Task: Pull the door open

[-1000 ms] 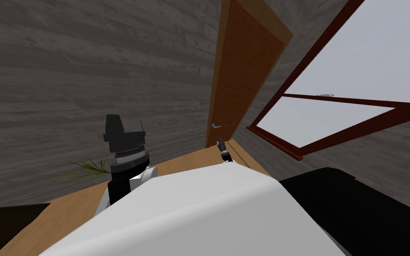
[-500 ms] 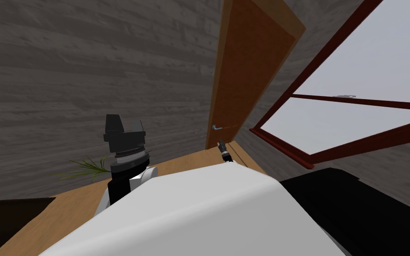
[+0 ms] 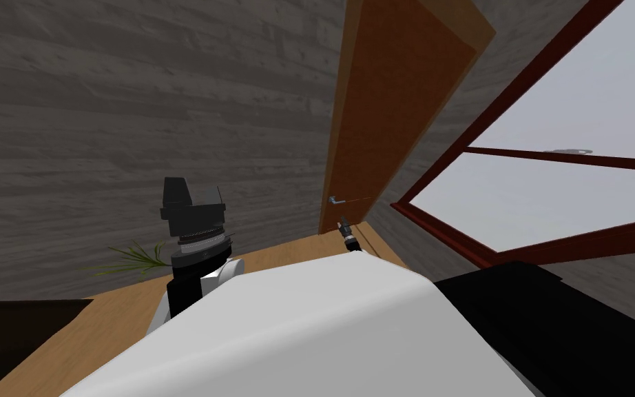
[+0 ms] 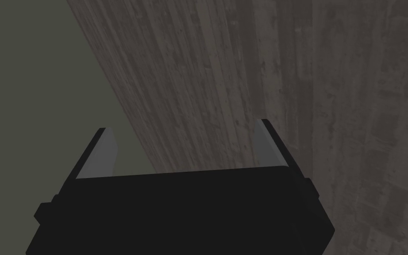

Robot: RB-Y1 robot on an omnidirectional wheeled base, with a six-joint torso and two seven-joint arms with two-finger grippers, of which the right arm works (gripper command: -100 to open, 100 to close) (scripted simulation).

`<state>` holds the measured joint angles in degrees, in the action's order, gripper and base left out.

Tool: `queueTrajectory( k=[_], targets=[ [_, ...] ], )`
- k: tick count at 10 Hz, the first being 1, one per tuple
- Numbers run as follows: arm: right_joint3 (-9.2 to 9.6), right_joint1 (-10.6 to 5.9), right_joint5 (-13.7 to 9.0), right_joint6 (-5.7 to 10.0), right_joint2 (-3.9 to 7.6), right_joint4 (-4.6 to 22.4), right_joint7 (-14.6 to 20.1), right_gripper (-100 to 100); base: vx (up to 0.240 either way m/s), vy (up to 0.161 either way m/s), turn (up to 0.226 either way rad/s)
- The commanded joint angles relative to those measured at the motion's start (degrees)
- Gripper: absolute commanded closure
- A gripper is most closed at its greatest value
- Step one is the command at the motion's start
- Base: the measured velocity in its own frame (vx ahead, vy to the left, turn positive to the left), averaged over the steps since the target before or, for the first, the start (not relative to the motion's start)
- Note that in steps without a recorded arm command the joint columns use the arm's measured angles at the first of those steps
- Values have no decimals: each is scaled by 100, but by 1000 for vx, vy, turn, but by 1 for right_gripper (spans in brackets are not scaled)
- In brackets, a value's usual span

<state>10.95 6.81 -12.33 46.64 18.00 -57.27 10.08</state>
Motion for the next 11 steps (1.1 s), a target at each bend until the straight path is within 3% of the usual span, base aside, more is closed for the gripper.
queueTrajectory(
  k=[1, 11],
  targets=[
    [24, -67, -28, 78, 41, 210, 21, -100, 67, -62, 72],
    [182, -443, -234, 390, 294, 1386, 74, -100, 89, -90, 80]
  ],
)
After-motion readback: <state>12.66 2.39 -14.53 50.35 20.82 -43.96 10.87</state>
